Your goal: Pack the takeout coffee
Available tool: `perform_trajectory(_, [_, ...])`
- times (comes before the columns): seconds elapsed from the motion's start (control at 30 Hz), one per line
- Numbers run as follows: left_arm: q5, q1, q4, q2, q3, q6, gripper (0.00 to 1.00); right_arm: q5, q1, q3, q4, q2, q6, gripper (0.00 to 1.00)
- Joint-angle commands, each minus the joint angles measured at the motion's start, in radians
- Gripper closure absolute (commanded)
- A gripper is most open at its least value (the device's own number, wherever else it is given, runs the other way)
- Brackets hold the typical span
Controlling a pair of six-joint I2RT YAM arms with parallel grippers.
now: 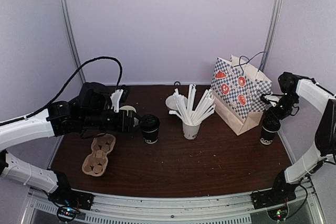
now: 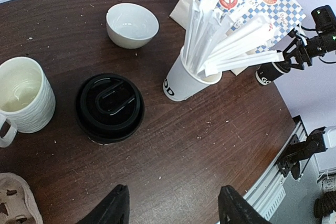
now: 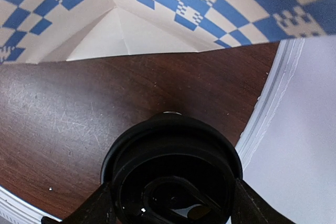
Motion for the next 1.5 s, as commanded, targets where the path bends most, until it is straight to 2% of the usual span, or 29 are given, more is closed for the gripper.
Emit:
perform_trajectory(0.0, [0.008,0.011,0.031,-0.036,-0.030,0.002,0.39,-0.065,-0.036,0.055,0.008,0.044,0.024,0.29])
perform_trajectory(0.47, [0.047,0.019,0.034,-0.005,-0.010,0.016,0.38,-0.078,-0.042,0.040,-0.044,-0.052,0.024,0.11])
perform_trajectory(0.67, [0.059,0.021,0.027,-0.007,-0.005,0.020,0.38,-0.113,-0.042,0.134,-0.129,-0.108,0.036,0.11])
perform_trajectory(0.93, [0.059,0.021,0.014,-0.017,0.002,0.020,0.38,-0.262,-0.042,0.479,-0.146,-0.054,0.135,0.17])
perform_trajectory(1.13, [0.065,0.021,0.015,-0.029,-0.004,0.001,0.38,-0.327,-0.039,0.724,-0.127,0.154,0.224,0.20])
perform_trajectory(1.33, [0.050,0.022,0.026,-0.073,-0.050,-0.028,0.38,-0.369,-0.028,0.871,-0.138,0.321,0.249,0.27])
perform_trajectory(1.47, [0.037,0.021,0.026,-0.083,-0.066,-0.034,0.38,-0.375,-0.013,0.922,-0.114,0.394,0.260,0.37])
